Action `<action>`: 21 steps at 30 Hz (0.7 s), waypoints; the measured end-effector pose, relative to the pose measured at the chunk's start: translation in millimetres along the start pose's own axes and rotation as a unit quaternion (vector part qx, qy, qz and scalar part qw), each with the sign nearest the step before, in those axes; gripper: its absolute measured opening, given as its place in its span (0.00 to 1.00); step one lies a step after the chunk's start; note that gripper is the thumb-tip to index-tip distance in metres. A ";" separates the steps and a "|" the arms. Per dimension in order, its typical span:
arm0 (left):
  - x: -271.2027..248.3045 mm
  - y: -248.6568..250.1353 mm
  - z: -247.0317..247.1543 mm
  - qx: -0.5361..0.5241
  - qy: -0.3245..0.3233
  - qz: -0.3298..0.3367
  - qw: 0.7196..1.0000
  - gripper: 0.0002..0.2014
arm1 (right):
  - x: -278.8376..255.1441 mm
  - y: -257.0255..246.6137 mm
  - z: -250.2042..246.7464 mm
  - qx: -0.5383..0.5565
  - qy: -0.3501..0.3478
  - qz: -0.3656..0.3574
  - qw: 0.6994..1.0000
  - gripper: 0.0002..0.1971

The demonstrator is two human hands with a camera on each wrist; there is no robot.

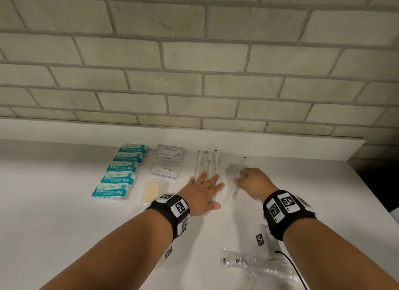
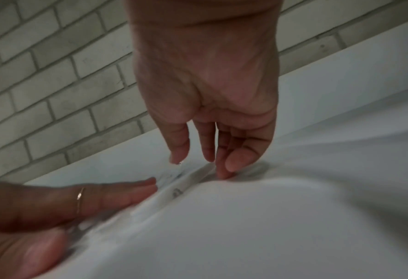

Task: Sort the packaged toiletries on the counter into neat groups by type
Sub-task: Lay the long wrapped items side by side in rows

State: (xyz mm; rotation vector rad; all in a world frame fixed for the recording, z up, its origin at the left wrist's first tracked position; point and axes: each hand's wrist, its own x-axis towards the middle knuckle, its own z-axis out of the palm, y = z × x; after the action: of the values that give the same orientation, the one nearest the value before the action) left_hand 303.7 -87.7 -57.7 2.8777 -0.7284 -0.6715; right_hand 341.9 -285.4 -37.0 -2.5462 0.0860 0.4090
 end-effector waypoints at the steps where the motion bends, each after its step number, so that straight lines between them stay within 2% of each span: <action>1: 0.5 -0.2 0.6 -0.001 0.001 0.000 1.000 0.35 | -0.1 -3.3 2.6 -0.022 -0.006 -0.016 1.000 0.29; 3: 1.1 -0.6 1.0 -0.009 0.007 0.000 1.000 0.36 | 4.2 -10.3 8.6 -0.080 -0.028 -0.048 0.995 0.31; 8: 1.9 -1.1 0.9 -0.017 0.013 -0.001 1.000 0.38 | 10.3 -24.3 17.6 -0.116 -0.040 -0.116 0.986 0.17; 11: 1.2 -0.6 0.2 -0.009 0.010 -0.004 1.000 0.38 | 5.6 -25.1 11.2 -0.057 -0.048 -0.101 0.992 0.17; 14: 0.6 0.0 0.5 0.020 0.030 0.006 0.999 0.38 | -7.8 -21.4 -2.6 -0.089 -0.042 -0.089 0.991 0.25; 16: 1.6 2.5 1.8 0.040 0.044 0.027 0.998 0.38 | -24.2 -20.9 -11.7 -0.114 -0.052 -0.103 0.987 0.17; 17: 2.3 4.9 2.4 0.049 0.043 0.038 0.997 0.37 | -35.2 -21.1 -15.0 -0.095 -0.089 -0.103 0.986 0.10; 18: 2.7 7.9 3.1 0.058 0.036 0.048 0.996 0.37 | -47.1 -21.6 -17.4 -0.077 -0.146 -0.100 0.981 0.08; 21: 1.7 16.0 5.3 0.065 0.014 0.052 0.996 0.35 | -83.3 -25.8 -14.2 -0.127 -0.319 -0.071 0.936 0.19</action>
State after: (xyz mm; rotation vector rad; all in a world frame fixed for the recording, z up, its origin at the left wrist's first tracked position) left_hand 295.9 -102.5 -59.9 2.9320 -0.9439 -0.5895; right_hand 270.3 -273.2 13.2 -2.5047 -0.4138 1.2279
